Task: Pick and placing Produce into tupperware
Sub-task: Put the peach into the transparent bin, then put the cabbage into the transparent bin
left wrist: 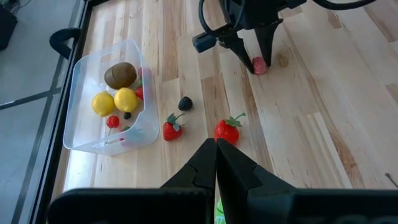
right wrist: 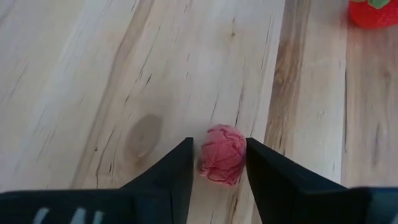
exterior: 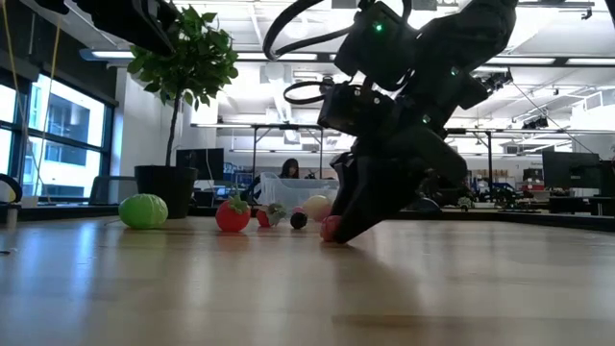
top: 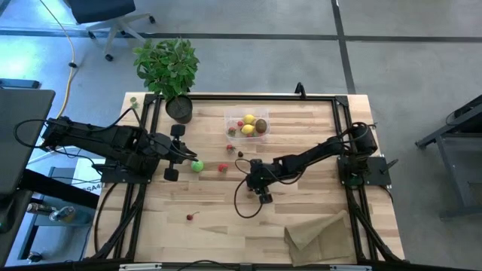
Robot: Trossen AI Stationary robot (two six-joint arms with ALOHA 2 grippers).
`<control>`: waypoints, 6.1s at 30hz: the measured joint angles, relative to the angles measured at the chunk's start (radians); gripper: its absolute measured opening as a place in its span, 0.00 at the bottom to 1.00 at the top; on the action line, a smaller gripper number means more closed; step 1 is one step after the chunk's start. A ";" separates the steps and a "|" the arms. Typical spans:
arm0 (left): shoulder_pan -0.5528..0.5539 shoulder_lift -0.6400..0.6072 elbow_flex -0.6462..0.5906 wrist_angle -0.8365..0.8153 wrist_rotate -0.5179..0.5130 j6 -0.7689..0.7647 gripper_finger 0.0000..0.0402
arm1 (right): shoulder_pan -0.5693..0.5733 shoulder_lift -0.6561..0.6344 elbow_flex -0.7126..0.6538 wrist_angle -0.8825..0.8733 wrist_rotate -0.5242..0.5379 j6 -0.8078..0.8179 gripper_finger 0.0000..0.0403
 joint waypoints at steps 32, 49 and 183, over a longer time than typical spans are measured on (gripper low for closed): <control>0.000 0.000 0.000 0.000 0.000 0.000 0.01 | -0.011 0.003 0.553 -0.520 0.008 -0.163 0.18; 0.000 0.000 0.000 0.000 0.000 0.000 0.01 | -0.380 -0.200 0.687 -0.707 -0.034 -0.237 0.18; 0.000 0.000 0.000 0.000 0.000 0.000 0.01 | -0.538 -0.833 -0.447 0.119 -0.046 0.025 0.19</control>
